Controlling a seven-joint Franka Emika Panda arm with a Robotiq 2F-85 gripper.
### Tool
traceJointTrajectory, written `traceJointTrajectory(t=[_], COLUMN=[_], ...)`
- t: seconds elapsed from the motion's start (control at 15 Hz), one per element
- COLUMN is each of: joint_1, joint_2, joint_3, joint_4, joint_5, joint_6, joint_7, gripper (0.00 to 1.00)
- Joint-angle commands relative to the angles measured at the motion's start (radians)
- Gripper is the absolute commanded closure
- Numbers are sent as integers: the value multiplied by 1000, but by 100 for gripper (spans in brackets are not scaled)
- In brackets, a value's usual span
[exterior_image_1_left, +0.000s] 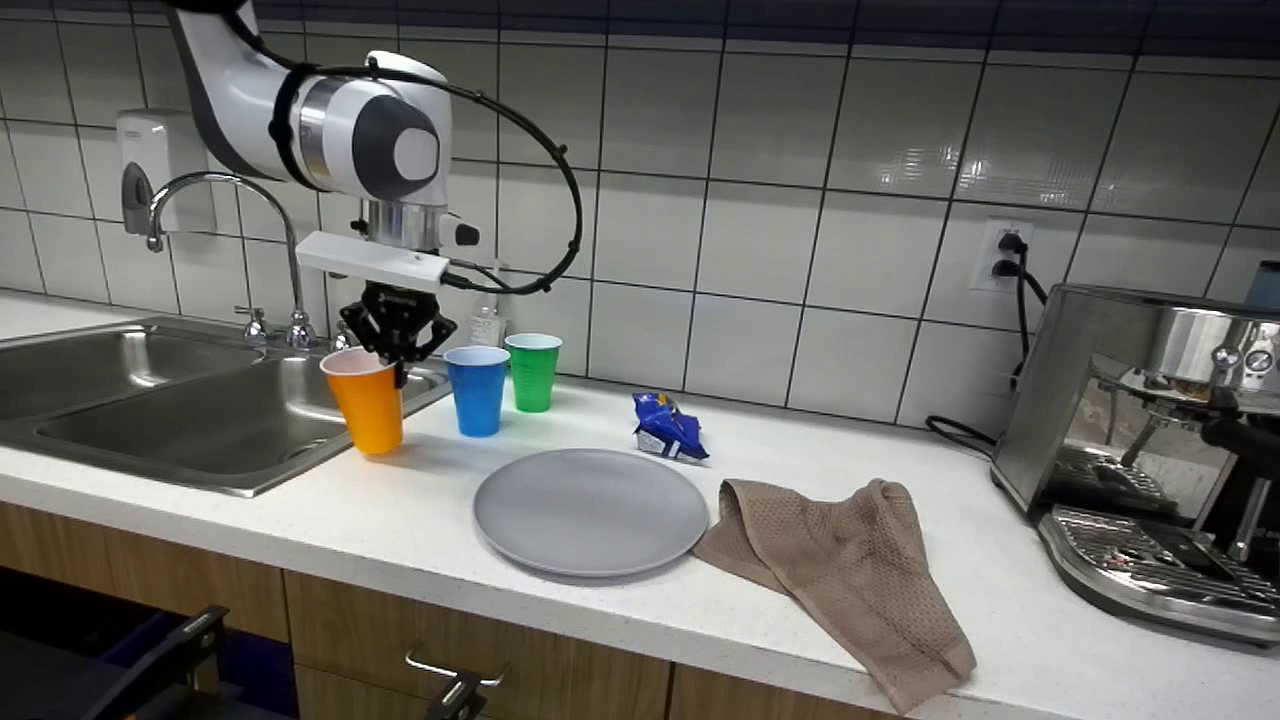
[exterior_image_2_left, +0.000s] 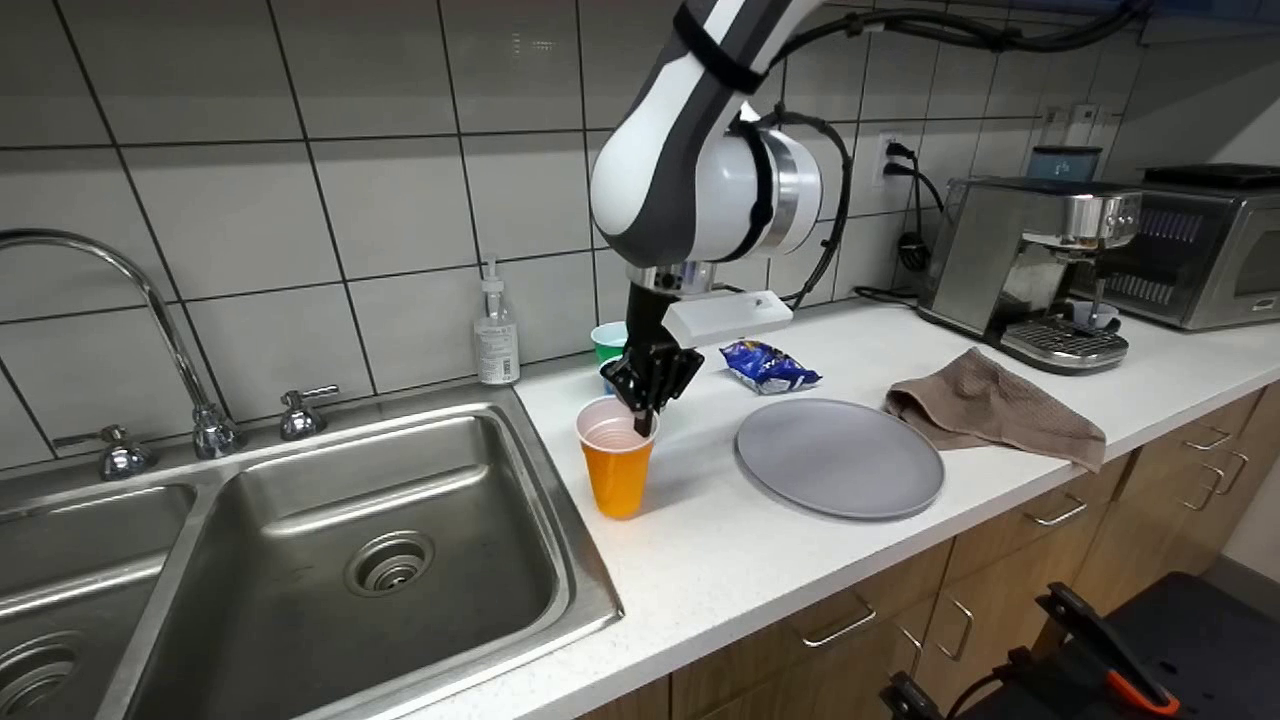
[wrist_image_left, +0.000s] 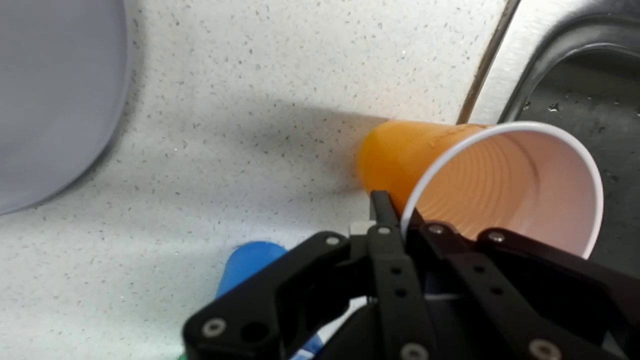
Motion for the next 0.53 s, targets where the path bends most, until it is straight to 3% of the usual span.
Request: traceJointTrajectory(t=[0.0, 0.47], joint_1=[-51, -44], joint_2=[-94, -205], joint_3=[37, -6], joint_4=[-47, -122], joint_5=[96, 138], joint_6=[-53, -109], joint_7=[-90, -79], gripper=[99, 99])
